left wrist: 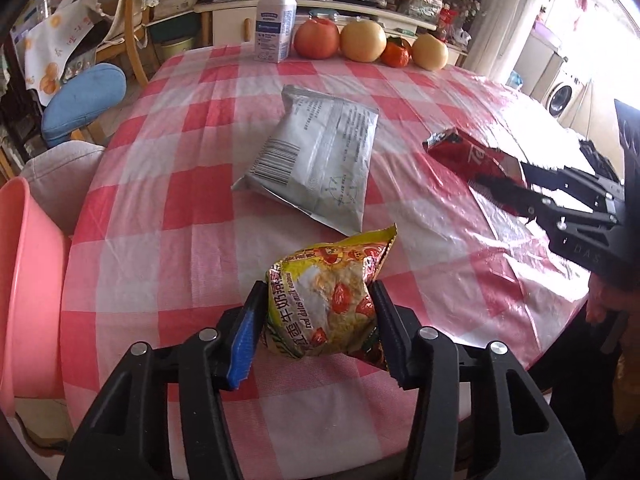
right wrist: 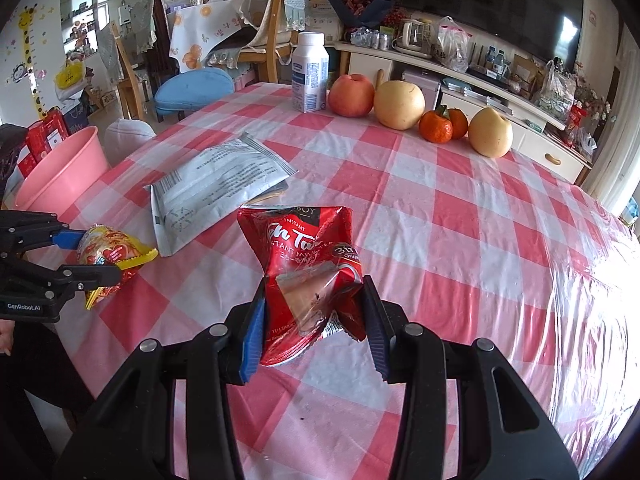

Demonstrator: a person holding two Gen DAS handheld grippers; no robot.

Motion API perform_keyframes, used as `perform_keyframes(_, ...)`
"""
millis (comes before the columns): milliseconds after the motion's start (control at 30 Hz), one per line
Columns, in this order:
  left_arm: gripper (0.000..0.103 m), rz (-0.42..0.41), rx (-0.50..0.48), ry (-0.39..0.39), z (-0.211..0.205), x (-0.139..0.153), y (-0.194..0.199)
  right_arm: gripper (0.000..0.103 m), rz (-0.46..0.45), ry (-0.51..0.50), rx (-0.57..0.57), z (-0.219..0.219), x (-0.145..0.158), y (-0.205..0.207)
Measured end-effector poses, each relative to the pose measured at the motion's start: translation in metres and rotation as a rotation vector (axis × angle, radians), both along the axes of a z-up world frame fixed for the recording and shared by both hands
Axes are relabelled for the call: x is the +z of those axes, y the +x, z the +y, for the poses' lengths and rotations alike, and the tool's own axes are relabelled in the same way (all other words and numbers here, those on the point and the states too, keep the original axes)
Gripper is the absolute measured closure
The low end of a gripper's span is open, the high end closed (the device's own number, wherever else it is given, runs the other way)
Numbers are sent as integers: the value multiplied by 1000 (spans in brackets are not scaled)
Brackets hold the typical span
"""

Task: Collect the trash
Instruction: 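Carry both packets to the pink bucket and open both tools over it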

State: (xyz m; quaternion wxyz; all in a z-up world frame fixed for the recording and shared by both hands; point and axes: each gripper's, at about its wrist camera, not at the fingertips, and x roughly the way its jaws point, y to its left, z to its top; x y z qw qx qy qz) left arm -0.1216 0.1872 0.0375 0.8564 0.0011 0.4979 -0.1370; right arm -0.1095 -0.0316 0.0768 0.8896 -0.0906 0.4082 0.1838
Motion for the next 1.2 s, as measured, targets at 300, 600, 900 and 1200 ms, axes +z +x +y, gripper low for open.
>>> perform_keyframes(300,51,-47,56,-63,22,16,-1,58,-8,-1,24,19,8,-5)
perform_keyframes(600,51,-127,166,-124,63,43,-2,58,-34,2,79,53,26,-9)
perform_keyframes(900,50,-219,316,-156,120,70,-10,58,-74,10,174,107,51,-5)
perform_keyframes(1200,50,-267,622,-129,214,78,-27,58,-131,-8,315,187,80,-1)
